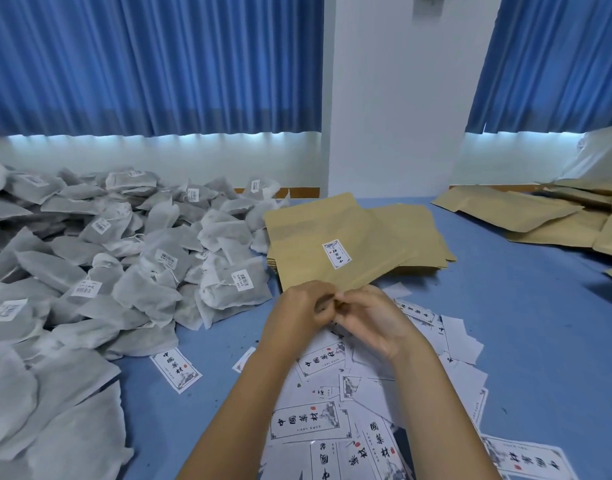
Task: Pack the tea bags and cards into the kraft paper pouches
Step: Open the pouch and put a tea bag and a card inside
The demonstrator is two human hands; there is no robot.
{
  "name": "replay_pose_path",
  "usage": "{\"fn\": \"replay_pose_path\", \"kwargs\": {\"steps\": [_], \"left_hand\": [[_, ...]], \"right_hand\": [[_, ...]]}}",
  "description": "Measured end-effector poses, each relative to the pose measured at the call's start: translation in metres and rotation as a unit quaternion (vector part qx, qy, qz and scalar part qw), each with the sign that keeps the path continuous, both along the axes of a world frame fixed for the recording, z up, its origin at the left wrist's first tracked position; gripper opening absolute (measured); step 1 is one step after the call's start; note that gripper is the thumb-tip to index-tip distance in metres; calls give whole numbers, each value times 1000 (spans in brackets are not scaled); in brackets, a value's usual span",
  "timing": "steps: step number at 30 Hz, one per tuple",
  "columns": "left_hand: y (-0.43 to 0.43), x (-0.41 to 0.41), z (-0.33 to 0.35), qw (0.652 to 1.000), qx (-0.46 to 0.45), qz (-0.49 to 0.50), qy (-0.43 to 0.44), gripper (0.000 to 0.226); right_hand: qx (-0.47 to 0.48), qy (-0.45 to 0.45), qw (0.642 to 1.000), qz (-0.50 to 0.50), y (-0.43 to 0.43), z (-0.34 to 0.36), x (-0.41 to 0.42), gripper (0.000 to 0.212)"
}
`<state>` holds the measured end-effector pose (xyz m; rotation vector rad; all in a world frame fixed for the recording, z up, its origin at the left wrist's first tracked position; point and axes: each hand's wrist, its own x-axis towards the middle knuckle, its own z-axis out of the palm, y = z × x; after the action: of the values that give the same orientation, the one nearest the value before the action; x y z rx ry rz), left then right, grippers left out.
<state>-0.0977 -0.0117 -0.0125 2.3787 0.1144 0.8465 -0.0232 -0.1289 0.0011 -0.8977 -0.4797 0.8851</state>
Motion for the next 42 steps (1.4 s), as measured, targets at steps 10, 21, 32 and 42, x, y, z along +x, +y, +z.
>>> {"fn": "replay_pose_path", "kwargs": {"steps": [10,21,32,42], "left_hand": [[-6,2,1,998,30,56,-31,15],[-16,-3,5,984,46,170,-42,12],[-8,-1,3,968,138,204,58,40],[-2,-14,35,955,-27,102,-278,64]], "right_hand": [[-17,32,994,-105,12,1,-2,31],[-119,-117,979,-119,25,-2,-17,39],[-129,-74,982,-117,27,-3,-20,34],[-239,-221,877,-355,14,-10,5,51]]}}
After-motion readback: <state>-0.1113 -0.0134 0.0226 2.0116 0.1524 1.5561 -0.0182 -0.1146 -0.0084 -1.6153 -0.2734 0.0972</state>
